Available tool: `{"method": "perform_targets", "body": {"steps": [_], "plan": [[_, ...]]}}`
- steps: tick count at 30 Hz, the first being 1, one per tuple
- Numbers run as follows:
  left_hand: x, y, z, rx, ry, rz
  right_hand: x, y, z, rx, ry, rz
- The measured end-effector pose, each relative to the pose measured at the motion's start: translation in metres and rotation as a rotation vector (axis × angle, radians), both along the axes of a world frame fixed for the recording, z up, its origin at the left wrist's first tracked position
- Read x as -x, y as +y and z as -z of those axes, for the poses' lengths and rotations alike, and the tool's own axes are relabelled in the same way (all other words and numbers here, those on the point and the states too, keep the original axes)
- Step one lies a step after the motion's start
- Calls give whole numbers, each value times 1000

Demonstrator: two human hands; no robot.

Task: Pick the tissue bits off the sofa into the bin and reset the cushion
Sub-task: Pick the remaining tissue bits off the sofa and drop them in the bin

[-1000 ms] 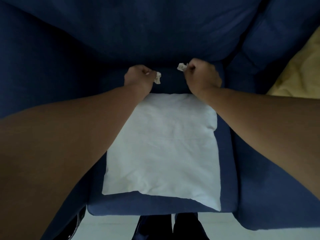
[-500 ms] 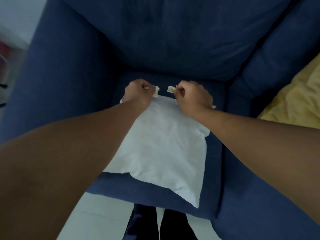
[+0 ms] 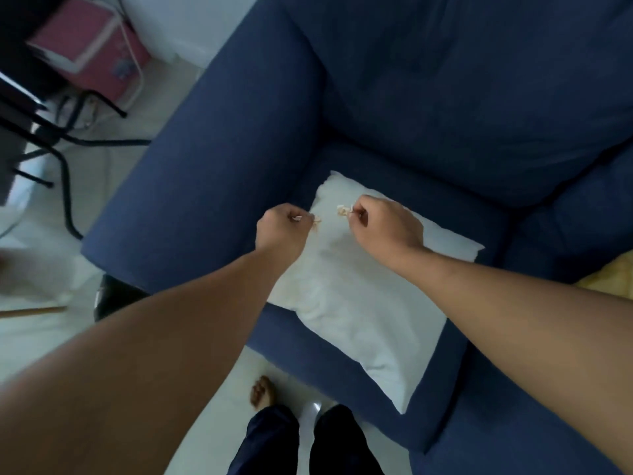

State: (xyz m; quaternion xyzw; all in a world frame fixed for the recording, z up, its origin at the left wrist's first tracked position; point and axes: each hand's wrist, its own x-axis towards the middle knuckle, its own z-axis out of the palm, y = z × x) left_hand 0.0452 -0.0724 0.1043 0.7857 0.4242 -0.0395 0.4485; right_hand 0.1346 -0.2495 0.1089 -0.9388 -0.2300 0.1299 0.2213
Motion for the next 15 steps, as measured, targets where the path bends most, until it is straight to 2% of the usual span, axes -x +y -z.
{"method": "perform_targets", "body": {"steps": [15], "plan": [[213,52,46,105,168,-307,131,135,10,65,101,-452]]}}
